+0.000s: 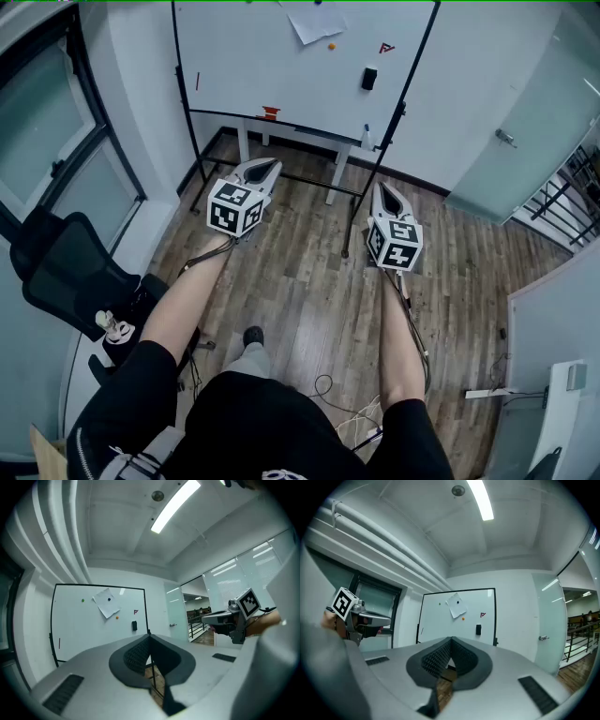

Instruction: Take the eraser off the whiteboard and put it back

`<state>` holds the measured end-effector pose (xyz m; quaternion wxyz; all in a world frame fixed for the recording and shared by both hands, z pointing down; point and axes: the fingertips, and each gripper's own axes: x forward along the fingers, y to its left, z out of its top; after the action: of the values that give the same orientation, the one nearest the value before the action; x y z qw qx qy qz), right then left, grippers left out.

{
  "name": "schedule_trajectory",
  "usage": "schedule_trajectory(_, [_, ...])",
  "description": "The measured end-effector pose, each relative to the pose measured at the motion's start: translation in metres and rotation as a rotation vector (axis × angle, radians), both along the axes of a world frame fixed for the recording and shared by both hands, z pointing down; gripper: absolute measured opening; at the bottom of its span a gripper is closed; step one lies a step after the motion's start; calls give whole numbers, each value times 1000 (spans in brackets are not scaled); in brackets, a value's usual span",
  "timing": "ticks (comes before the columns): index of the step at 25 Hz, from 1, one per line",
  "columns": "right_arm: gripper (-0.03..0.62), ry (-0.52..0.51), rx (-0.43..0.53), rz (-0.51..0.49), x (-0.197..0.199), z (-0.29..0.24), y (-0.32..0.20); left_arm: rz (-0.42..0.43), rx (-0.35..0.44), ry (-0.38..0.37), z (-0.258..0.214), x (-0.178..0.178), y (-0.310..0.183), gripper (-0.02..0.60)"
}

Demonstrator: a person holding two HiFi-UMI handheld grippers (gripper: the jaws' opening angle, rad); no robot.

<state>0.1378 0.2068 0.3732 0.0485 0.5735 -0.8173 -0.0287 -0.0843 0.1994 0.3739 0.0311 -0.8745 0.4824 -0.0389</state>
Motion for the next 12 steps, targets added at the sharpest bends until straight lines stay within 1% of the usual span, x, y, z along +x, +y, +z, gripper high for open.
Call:
schedule_trajectory(3, [23,-11,11,12,-17,-3,-27,3,0,4,3,-18,-31,9])
schedule_trajectory(12, [23,3,29,57,-57,-11,-117,29,6,24,5,-62,-125,9])
